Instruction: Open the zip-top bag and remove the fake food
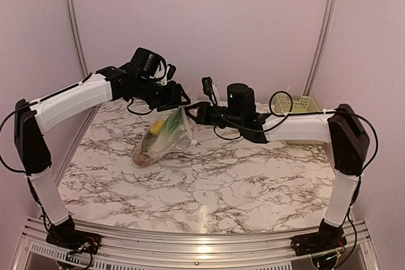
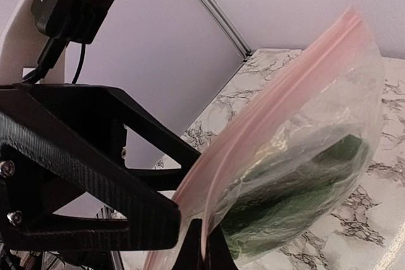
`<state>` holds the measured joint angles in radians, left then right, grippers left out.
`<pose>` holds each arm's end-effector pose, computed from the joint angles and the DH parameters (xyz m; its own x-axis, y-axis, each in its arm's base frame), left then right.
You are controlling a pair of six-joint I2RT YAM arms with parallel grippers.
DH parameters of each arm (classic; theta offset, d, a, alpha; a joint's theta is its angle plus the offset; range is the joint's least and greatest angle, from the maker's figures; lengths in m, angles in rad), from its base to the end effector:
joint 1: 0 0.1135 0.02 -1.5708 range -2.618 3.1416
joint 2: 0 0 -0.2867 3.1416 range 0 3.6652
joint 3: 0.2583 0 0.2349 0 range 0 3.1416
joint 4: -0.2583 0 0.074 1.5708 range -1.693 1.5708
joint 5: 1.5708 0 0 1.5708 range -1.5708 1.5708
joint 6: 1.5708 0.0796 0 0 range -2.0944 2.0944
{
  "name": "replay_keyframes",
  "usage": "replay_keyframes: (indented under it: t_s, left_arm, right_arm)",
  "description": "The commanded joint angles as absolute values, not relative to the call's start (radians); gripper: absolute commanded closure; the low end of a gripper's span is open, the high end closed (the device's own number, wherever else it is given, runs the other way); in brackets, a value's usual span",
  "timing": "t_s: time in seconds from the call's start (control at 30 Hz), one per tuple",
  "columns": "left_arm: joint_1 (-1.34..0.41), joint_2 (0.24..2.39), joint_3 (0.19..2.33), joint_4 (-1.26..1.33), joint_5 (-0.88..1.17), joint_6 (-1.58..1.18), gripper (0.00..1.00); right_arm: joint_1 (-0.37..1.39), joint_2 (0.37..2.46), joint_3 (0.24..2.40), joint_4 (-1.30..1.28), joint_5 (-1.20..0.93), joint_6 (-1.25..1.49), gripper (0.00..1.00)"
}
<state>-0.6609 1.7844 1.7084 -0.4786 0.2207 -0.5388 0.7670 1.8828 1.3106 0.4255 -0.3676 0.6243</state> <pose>0.3372 -0.2843 0.3564 -0.7395 -0.0592 -0.6705 0.4269 0.7290 -0.5351 0.3244 0.3524 0.2922 -0.6136 0.1662 -0.7720 -0.6716 0.4043 0.6209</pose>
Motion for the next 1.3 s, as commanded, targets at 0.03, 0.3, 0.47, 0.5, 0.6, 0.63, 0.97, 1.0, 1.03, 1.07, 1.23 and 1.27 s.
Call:
replay_keyframes:
  t_s: [0.03,0.3,0.47,0.5,0.6,0.63,0.97,1.0,1.03,1.07,1.23,1.27]
  left_arm:
    - [-0.675,1.83,1.76,-0.595,0.174,-0.532,0.62]
    - [-0.675,1.826,1.752,-0.591,0.15,-0.531,1.0]
    - [-0.675,1.843,1.757,-0.561,0.186,-0.531,1.0]
    - [-0.676,1.851,1.76,-0.555,0.195,-0.531,1.0]
    - [-0.685,1.881,1.759,-0.516,0.226,-0.529,1.0]
    - [-0.69,1.893,1.759,-0.5,0.236,-0.529,1.0]
    - [-0.718,2.017,1.811,-0.363,0.286,-0.609,1.0]
    - [-0.718,2.024,1.818,-0.357,0.285,-0.618,1.0]
    - [-0.718,2.03,1.821,-0.348,0.284,-0.626,1.0]
    - [-0.718,2.034,1.825,-0.342,0.285,-0.631,1.0]
    - [-0.718,2.047,1.844,-0.33,0.278,-0.64,1.0]
    - [-0.718,2.048,1.847,-0.326,0.278,-0.64,1.0]
  right_arm:
    - [0.777,1.855,1.341,0.421,-0.367,0.6,1.0]
    - [0.733,1.767,1.242,0.303,-0.23,0.601,1.0]
    - [0.678,1.688,1.134,0.159,-0.099,0.614,1.0]
    - [0.664,1.674,1.115,0.145,-0.08,0.611,1.0]
    - [0.619,1.649,1.069,0.09,-0.055,0.615,0.96]
    - [0.606,1.646,1.064,0.086,-0.072,0.613,0.87]
    - [0.599,1.602,1.187,0.087,-0.229,0.586,0.58]
    - [0.602,1.601,1.194,0.084,-0.239,0.604,0.58]
    - [0.603,1.603,1.198,0.08,-0.246,0.616,0.59]
    - [0.603,1.606,1.199,0.08,-0.258,0.63,0.59]
    - [0.604,1.675,1.178,0.109,-0.316,0.723,0.59]
    - [0.603,1.685,1.177,0.118,-0.323,0.742,0.58]
